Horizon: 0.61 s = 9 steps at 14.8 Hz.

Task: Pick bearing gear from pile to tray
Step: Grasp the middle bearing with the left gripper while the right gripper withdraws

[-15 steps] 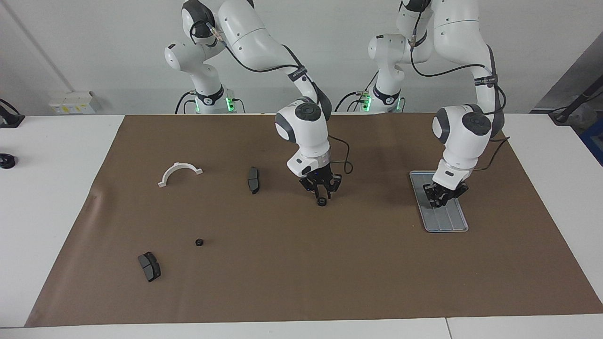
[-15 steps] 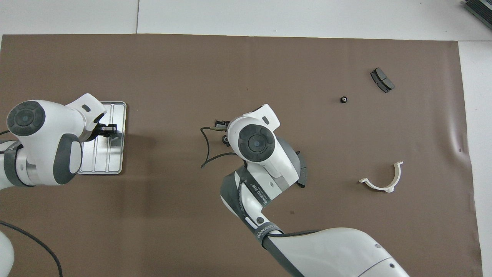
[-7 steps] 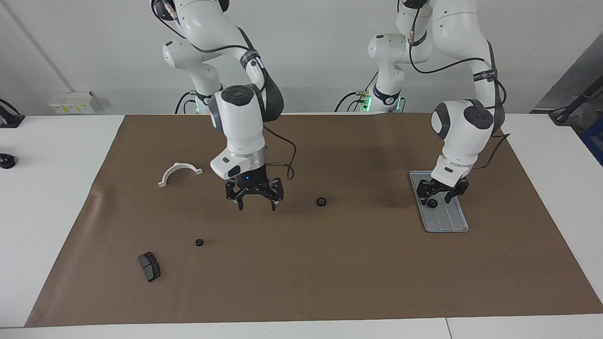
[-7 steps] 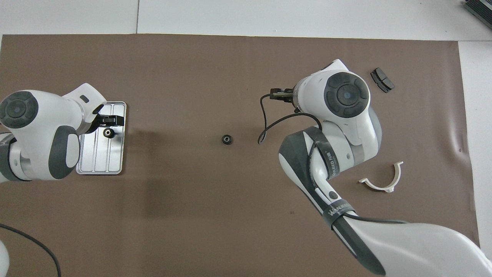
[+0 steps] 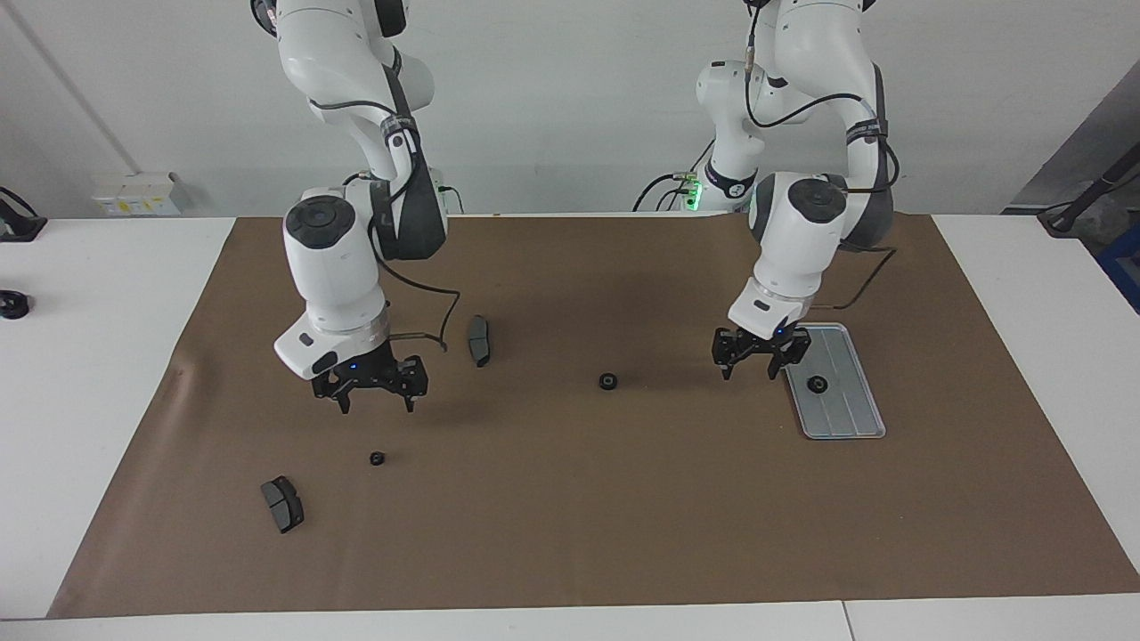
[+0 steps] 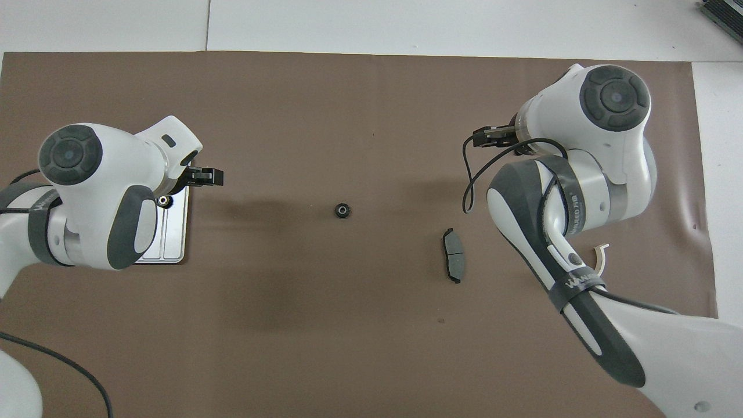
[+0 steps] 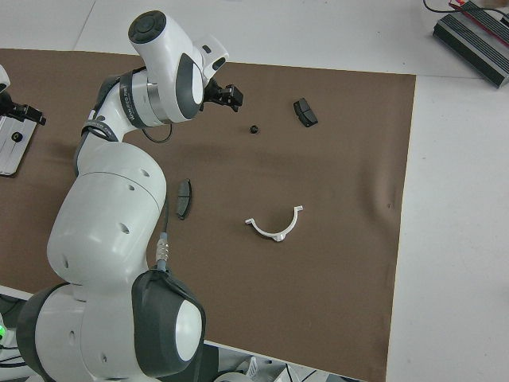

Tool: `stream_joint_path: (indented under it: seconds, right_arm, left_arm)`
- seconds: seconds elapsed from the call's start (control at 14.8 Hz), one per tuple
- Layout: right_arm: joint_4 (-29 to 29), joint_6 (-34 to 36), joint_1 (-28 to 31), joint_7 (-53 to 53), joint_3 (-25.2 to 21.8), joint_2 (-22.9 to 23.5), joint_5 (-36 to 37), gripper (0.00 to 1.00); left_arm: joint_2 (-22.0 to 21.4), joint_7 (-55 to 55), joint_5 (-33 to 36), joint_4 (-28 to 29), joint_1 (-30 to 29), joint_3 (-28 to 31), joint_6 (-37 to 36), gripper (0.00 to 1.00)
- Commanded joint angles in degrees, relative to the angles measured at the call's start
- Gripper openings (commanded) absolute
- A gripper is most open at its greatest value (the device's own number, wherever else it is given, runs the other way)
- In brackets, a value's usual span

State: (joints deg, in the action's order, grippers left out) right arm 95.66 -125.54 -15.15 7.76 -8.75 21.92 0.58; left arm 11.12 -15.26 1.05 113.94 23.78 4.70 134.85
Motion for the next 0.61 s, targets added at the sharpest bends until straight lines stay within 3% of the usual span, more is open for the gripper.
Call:
stream_joint_path:
  seconds: [0.0, 0.2, 0.27, 0.47, 0.54]
  right_arm:
    - [-1.4, -3.3, 3.2, -4.6, 1.2, 4.3, -6.4, 1.00]
    - [-1.4, -8.2, 2.8, -5.5, 1.2, 8.4, -6.6, 1.00]
    - [-1.2, -9.0, 2.6, -5.6, 1.2, 8.9, -6.6, 0.95]
    - [-0.7, -9.1, 2.8, -6.5, 1.2, 9.4, -6.4, 0.63]
    - [-0.2, -9.2, 3.0, -7.1, 1.1, 9.5, -6.4, 0.60]
  left_arm:
    - [3.6, -8.9, 3.0, -4.3, 6.2, 1.0, -1.6, 0.79]
    - [8.6, -16.1, 4.4, -10.6, 11.4, 1.0, -4.8, 0.77]
    - [9.8, -17.6, 4.4, -12.0, 12.4, 1.0, -5.1, 0.76]
    - [13.1, -20.2, 4.2, -14.7, 14.9, 1.0, -5.2, 0.72]
    - [14.7, -20.5, 4.0, -15.8, 15.3, 1.0, -5.2, 0.70]
